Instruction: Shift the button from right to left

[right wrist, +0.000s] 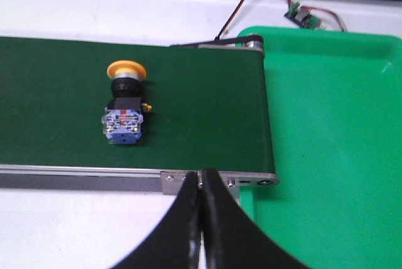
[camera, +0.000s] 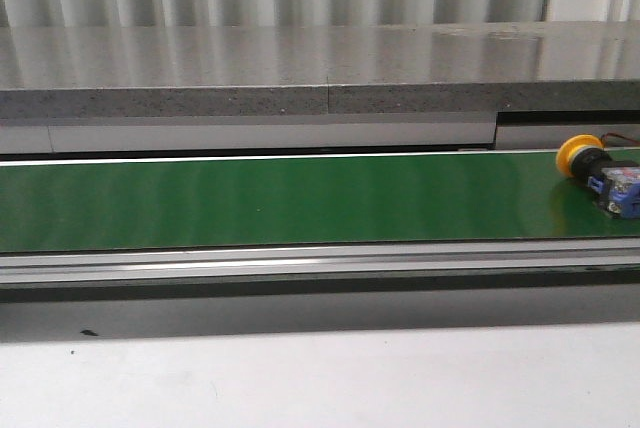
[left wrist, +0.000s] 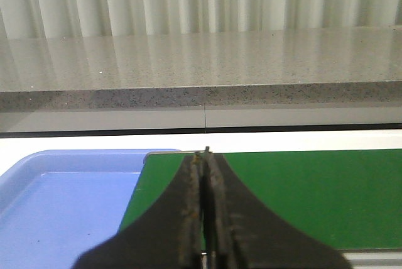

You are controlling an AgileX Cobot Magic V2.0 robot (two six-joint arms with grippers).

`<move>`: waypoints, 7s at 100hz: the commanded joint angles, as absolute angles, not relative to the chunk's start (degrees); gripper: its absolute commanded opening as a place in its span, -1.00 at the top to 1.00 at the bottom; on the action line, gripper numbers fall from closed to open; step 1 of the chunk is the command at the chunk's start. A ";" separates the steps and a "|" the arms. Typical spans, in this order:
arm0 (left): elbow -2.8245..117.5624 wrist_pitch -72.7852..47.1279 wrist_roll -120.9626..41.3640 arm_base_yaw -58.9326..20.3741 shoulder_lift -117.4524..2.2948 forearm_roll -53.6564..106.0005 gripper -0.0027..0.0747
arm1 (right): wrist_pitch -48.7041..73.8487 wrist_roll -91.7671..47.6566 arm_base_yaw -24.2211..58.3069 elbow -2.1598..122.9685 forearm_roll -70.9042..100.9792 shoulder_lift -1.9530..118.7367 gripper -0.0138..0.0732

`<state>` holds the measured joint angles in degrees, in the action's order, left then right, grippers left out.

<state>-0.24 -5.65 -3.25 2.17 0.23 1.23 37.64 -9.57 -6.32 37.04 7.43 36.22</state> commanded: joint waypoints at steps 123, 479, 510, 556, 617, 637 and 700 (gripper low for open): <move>10.40 -7.78 -2.74 1.78 -4.98 1.53 0.99 | 20.27 -10.18 -6.41 18.78 7.83 6.09 0.84; 88.73 -60.23 25.66 -32.39 -102.95 -1.18 0.77 | 20.27 -10.18 -6.41 18.78 7.83 6.09 0.84; 92.36 -65.54 21.92 -27.62 -99.61 -4.98 0.77 | 20.28 -10.18 -6.41 18.68 7.83 6.10 0.84; 92.48 -72.05 4.79 -8.04 -99.46 -4.86 0.77 | 20.28 -10.18 -6.41 18.68 7.83 6.10 0.84; 92.36 -72.37 -16.91 15.71 -102.23 -4.12 0.77 | 20.28 -10.18 -6.41 18.68 7.83 6.10 0.84; 92.36 -72.13 -19.04 18.82 -106.48 -4.12 0.77 | 20.28 -10.18 -6.41 18.68 7.83 6.10 0.84; 92.47 -67.29 -21.98 19.32 -117.30 -9.70 0.65 | 20.28 -10.18 -6.41 18.68 7.83 6.10 0.84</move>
